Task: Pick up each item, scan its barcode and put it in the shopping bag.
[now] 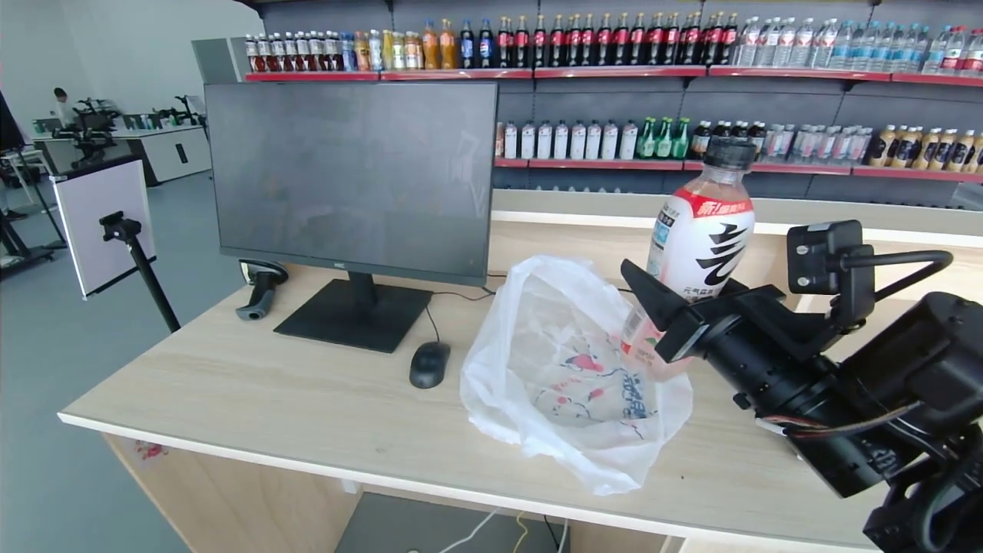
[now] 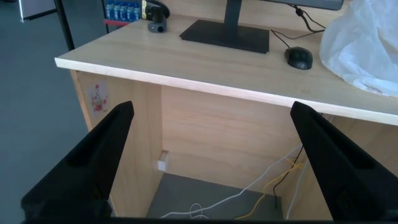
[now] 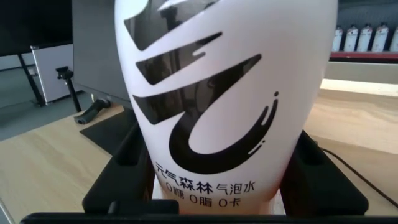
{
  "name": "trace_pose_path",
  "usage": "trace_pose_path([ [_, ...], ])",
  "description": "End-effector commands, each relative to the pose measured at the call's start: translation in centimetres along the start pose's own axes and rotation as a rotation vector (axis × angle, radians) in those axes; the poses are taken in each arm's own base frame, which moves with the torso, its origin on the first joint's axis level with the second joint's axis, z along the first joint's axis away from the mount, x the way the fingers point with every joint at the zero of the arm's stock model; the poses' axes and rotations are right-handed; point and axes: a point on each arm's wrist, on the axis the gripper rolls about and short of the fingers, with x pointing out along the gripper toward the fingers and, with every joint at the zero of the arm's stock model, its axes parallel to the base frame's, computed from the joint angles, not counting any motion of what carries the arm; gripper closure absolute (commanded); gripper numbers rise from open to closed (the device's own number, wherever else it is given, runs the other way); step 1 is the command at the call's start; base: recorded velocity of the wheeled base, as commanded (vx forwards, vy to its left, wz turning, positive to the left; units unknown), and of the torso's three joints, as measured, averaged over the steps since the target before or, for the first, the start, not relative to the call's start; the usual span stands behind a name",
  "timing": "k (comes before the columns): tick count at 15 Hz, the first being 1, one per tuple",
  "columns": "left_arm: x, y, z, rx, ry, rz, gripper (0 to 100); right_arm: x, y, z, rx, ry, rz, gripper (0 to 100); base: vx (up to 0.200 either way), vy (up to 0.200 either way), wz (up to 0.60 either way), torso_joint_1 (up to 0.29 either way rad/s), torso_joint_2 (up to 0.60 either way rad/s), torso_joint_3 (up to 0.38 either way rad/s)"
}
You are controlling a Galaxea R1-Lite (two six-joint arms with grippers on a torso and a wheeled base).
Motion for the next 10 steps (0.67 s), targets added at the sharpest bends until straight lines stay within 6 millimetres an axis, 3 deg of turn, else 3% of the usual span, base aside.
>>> trace_pose_path([
  [1, 0.0, 0.0, 0.0, 0.000, -0.001, 0.001, 0, 1.5, 0.5, -1.5, -0.002, 0.023, 0.008, 100, 0.000, 0.000, 0.00, 0.000, 0.00, 0.000],
  [4, 0.0, 0.0, 0.0, 0.000, -0.001, 0.001, 0, 3.5, 1.3, -4.3, -0.007, 0.067, 0.021, 100, 0.000, 0.000, 0.00, 0.000, 0.00, 0.000],
  [10, 0.0, 0.0, 0.0, 0.000, -0.003, 0.000, 0, 6.5, 1.5, -7.1, -0.006, 0.073, 0.011, 100, 0.000, 0.000, 0.00, 0.000, 0.00, 0.000],
])
